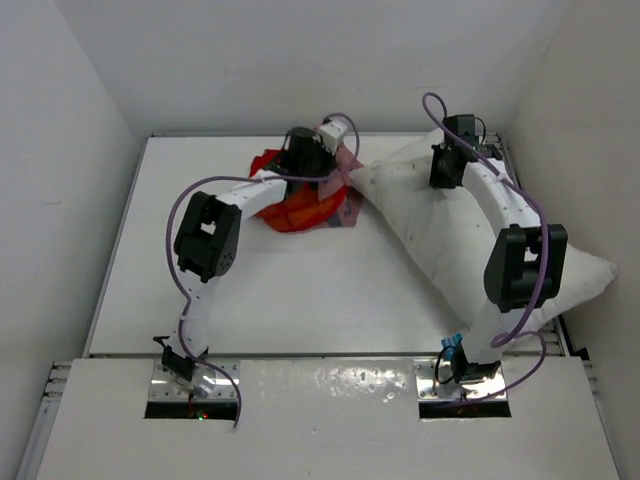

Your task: Put the pillow into the pillowcase

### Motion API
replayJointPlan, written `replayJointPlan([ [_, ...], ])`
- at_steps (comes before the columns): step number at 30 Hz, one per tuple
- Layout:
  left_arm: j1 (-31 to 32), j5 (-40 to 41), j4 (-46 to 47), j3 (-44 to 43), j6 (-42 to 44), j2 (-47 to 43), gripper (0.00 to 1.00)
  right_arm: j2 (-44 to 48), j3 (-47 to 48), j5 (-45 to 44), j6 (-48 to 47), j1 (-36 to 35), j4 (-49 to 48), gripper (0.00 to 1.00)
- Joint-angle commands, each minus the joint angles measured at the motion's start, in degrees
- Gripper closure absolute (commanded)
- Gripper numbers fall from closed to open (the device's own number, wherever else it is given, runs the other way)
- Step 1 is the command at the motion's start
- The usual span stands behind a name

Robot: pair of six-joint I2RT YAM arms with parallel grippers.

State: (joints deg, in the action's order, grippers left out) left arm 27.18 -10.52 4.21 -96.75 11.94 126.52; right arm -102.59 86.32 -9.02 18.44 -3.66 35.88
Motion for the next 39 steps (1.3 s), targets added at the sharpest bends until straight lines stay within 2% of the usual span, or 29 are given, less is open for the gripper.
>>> replayJointPlan([
  [1,-8.4,8.8,0.8,-12.8,3.5,-9.2,1.00,-0.5,3.4,5.6,1.5,1.4,-9.7,1.00],
  [2,-11.9,9.1,-0.1,-19.1,3.7,-9.8,1.00,-0.3,4.0,6.6,1.9,1.7,-12.9,1.00],
  [5,-17.8,10.1,1.1,-29.3,5.2,-12.0,1.00,0.1,5.6,10.5,4.7,2.3,-19.7,1.00],
  [10,-21.1,13.5,5.1,-30.0,11.0,-18.8,1.00,0.0,5.6,15.2,7.7,0.4,-29.3,1.00],
  [12,-21.3,12.6,1.2,-27.5,11.2,-21.1,1.00,-0.9,5.9,15.2,7.8,-0.5,-29.7,1.00],
  [15,-21.5,7.5,-6.3,-15.3,8.9,-27.4,1.00,-2.1,6.8,14.6,7.8,-1.8,-28.2,1.00],
  [16,-21.6,4.8,-7.4,-7.7,7.3,-30.6,1.00,-2.3,7.3,14.4,8.0,-2.0,-27.2,1.00],
  [19,-20.9,-9.3,-12.4,3.5,6.4,-36.5,1.00,-2.2,7.4,14.5,7.1,-1.9,-26.2,1.00],
  [21,-19.9,-18.4,-12.8,6.7,4.8,-39.1,0.98,-2.8,8.8,14.8,5.0,-1.7,-25.3,1.00],
  [22,-19.0,-21.2,-13.4,7.9,4.4,-39.6,0.88,-3.1,9.6,14.9,4.8,-1.8,-23.9,0.88],
  [23,-18.7,-27.6,-14.0,9.3,4.5,-39.9,0.47,-4.0,10.4,15.7,4.3,-1.8,-23.2,0.67],
  [24,-18.5,-30.8,-15.4,9.5,6.8,-39.9,0.27,-4.3,11.2,16.5,4.2,-1.7,-22.5,0.44],
  [25,-18.3,-33.0,-16.6,9.5,8.1,-40.0,0.09,-4.7,12.5,17.2,4.0,-1.8,-21.6,0.11],
  [26,-18.1,-34.1,-18.2,9.2,8.8,-40.0,0.00,-4.9,13.0,18.2,3.9,-1.8,-21.4,0.01],
  [27,-18.0,-34.0,-18.1,8.8,8.9,-39.9,0.00,-5.0,13.3,20.1,3.9,-1.9,-21.4,0.01],
  [33,-20.8,-23.1,-14.7,7.1,4.5,-38.6,0.01,-4.2,12.9,21.6,2.0,-5.0,-22.6,0.01],
  [34,-21.2,-21.4,-16.0,7.3,5.7,-38.4,0.06,-4.2,12.6,22.9,2.0,-5.6,-23.3,0.01],
  [35,-21.6,-19.8,-17.6,7.7,8.2,-37.7,0.35,-4.2,12.1,24.4,2.0,-6.4,-23.9,0.01],
  [36,-22.0,-18.8,-19.9,9.1,15.4,-37.3,0.53,-4.5,11.2,26.2,2.1,-8.1,-25.8,0.01],
  [37,-22.2,-16.8,-23.2,10.3,18.4,-37.0,0.68,-5.4,11.1,31.7,2.1,-9.0,-26.5,0.01],
  [38,-22.4,-10.5,-24.1,11.4,19.9,-36.5,0.92,-6.4,11.3,34.7,1.7,-11.0,-26.8,0.22],
  [39,-23.6,-7.3,-23.9,14.0,19.7,-36.0,1.00,-7.4,13.1,37.3,1.3,-12.2,-26.0,0.45],
])
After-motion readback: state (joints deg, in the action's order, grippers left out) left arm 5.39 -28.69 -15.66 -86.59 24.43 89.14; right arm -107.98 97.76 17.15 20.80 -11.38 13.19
